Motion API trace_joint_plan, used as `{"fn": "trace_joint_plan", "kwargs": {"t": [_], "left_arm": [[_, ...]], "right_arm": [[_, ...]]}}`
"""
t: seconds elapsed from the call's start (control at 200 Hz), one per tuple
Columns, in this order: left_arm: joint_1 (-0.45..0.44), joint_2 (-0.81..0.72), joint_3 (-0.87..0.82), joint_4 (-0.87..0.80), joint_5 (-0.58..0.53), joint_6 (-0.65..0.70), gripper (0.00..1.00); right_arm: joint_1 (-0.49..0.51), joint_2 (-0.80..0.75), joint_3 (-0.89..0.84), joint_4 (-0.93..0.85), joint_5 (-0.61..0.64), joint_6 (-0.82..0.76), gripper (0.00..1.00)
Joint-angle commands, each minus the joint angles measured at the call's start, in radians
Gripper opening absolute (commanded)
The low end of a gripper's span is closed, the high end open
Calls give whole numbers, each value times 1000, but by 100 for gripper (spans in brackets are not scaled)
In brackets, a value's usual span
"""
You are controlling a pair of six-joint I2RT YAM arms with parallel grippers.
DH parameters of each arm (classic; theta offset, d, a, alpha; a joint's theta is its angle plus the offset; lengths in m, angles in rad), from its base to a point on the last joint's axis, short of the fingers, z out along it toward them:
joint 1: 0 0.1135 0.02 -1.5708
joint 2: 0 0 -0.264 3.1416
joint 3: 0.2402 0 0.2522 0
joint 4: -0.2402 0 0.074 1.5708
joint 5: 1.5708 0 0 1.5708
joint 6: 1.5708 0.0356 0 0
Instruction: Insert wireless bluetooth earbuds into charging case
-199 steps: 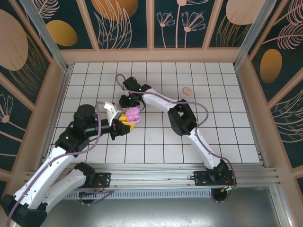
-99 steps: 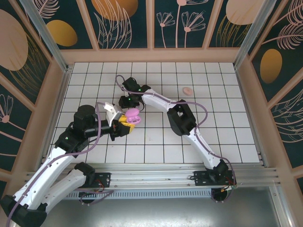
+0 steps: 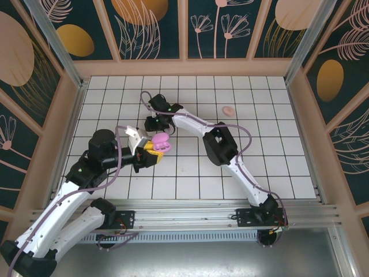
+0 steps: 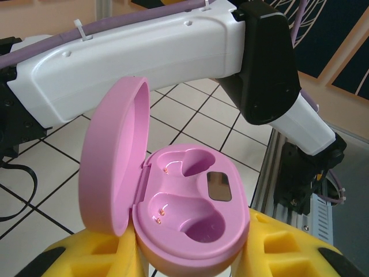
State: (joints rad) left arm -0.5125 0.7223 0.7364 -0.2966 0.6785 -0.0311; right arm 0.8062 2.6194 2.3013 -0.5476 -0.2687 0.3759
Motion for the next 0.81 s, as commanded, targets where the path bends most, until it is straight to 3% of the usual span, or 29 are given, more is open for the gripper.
{"fn": "trace_joint_plan", "kwargs": {"t": [0.0,0.285,0.801], "left_arm": [[-4,-14,-9,-10,5,8,0],[-4,-25,-9,-13,-12,4,0],[-4,-47,-22,70,-17,-12,0]], "right_arm": [[10,45,23,-3,13,15,25],[4,-35,-24,-19,35,36,21],[-57,-393,-374,84,75,130,20]]}}
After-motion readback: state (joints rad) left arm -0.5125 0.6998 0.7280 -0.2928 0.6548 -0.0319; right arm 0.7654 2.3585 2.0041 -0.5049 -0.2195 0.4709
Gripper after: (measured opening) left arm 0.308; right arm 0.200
